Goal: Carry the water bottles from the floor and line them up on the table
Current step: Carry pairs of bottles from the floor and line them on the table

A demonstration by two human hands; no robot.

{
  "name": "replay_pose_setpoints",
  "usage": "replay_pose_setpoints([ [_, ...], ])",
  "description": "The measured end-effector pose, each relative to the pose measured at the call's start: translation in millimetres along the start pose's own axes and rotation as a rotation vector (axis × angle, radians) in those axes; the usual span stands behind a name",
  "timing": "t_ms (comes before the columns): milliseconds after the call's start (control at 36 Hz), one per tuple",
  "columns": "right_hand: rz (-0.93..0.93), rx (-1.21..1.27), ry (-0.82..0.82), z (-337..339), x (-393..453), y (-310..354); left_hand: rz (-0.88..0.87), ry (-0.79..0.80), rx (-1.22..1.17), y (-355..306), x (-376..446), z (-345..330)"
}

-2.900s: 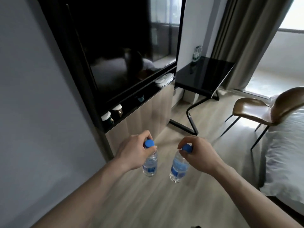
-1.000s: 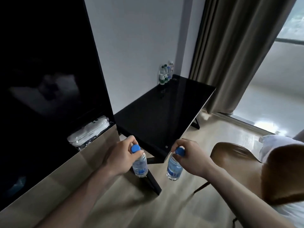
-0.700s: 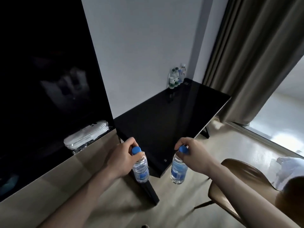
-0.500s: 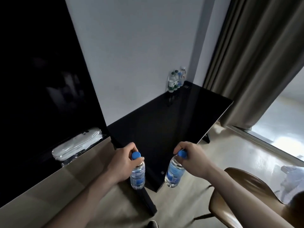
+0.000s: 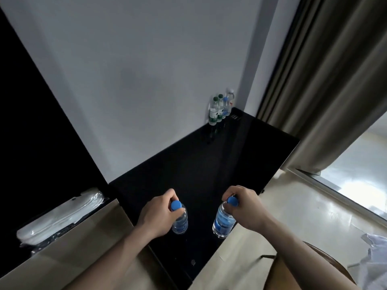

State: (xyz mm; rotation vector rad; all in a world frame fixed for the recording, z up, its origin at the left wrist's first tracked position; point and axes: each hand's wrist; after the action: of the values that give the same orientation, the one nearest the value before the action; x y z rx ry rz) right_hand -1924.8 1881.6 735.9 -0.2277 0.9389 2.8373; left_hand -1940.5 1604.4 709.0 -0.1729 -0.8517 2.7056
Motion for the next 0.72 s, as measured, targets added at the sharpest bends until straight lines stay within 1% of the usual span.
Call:
replay_pose_setpoints([
  [222,0.021,-0.057,0.11,9,85,-27,0.097,0.018,0.044,-11,58,-27],
  [500,0.17,-0.083,0.304,37,191,-63,0.328,-0.015,0.076,-42,134,-66],
  [722,0.232,-0.154,0.377,57,252,-86,0.442,-0.044,0.083,-62,180,-93],
])
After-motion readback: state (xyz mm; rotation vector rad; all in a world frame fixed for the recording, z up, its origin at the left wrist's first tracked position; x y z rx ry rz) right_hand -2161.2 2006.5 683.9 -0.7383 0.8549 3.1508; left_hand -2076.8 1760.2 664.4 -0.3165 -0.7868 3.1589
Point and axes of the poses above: each hand's wrist, its own x-axis towards the middle knuckle, its own z-axis out of the back of the hand, y = z × x, and after that the axes turned 10 degrees about -z, right-handed
